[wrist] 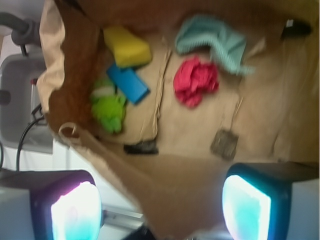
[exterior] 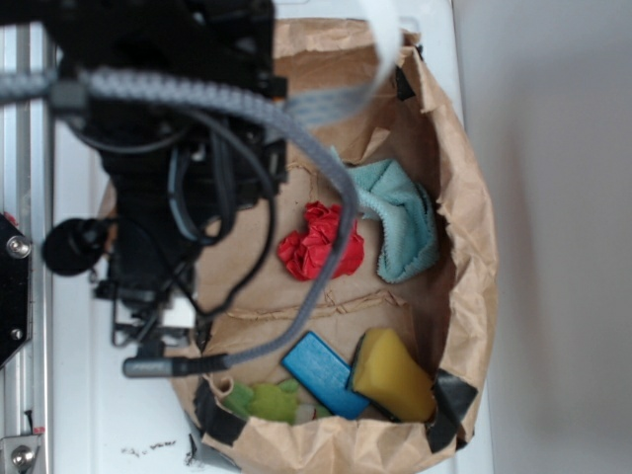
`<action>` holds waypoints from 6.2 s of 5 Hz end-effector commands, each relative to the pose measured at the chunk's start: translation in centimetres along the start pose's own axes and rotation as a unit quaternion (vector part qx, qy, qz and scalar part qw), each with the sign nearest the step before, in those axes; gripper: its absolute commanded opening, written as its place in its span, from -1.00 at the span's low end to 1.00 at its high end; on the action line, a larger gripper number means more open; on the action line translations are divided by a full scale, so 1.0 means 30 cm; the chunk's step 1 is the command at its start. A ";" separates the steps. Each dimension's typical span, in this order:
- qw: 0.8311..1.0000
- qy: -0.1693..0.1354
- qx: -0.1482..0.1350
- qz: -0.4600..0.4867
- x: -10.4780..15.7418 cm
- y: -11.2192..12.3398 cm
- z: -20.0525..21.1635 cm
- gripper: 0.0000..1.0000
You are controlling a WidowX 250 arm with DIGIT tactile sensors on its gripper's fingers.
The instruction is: Grab the rock.
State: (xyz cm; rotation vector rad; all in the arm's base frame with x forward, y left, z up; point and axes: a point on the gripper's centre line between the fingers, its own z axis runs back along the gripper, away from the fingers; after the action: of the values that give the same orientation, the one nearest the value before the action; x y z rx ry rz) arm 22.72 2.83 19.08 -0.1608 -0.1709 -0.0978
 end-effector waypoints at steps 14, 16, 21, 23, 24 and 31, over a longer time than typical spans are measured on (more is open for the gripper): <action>0.997 0.008 0.080 -0.017 0.063 0.177 -0.351 1.00; 0.997 0.034 0.066 -0.020 -0.002 0.204 -0.334 1.00; 0.995 0.035 0.092 -0.024 -0.038 0.227 -0.320 1.00; 0.996 0.032 0.081 -0.019 -0.028 0.317 -0.392 1.00; 0.997 0.028 0.074 -0.017 -0.021 0.333 -0.396 1.00; 0.995 0.070 0.035 0.067 -0.030 0.289 -0.472 1.00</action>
State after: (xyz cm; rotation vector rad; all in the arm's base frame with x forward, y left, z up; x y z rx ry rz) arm 23.93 8.67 2.61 -0.1174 0.0236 0.0398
